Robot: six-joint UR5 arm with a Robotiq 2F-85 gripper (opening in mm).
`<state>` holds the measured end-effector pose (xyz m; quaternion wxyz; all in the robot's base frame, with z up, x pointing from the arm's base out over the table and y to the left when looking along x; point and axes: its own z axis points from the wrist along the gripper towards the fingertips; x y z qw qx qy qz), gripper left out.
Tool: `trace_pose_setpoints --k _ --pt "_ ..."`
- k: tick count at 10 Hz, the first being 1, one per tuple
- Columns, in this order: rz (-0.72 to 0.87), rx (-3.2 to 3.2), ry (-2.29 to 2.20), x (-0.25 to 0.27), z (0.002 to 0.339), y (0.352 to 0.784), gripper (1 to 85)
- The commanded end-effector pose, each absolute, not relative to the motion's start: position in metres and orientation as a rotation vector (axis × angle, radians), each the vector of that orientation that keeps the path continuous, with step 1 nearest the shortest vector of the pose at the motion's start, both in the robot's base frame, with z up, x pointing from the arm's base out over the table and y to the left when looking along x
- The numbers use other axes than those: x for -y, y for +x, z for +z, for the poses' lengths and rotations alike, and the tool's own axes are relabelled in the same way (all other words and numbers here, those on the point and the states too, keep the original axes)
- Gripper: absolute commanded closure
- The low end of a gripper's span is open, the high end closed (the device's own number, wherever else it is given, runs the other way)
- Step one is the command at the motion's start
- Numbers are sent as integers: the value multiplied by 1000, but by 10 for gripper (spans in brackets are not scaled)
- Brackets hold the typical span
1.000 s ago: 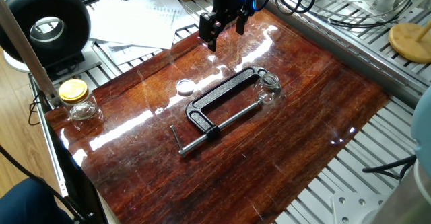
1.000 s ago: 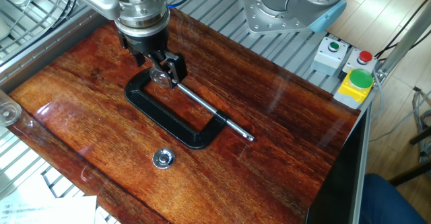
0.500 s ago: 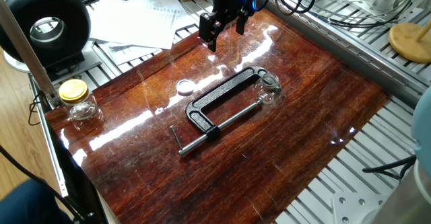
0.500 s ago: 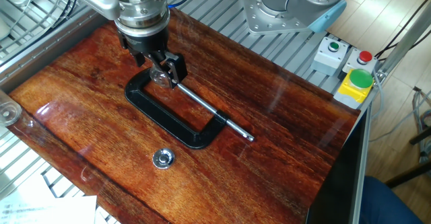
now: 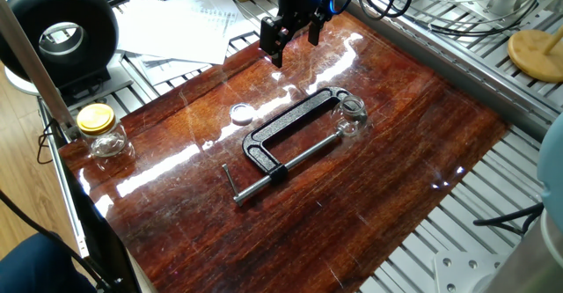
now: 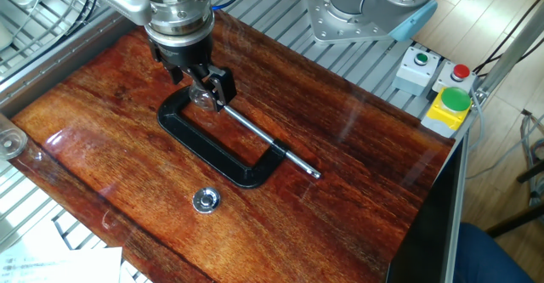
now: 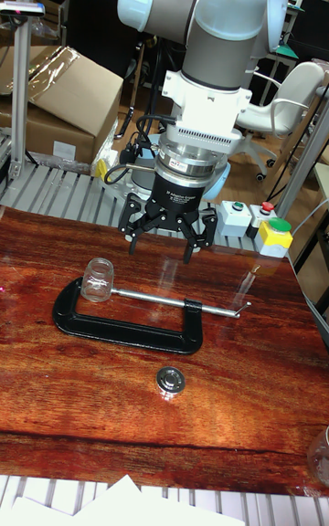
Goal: Screw the lid onto the jar
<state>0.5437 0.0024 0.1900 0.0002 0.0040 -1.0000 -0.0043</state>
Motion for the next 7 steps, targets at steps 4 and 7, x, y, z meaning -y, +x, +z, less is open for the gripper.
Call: trace_pose_setpoints --k 4,7 --pt "-261 3175 214 -84 127 477 840" --pt "-101 3088 176 -96 164 488 840"
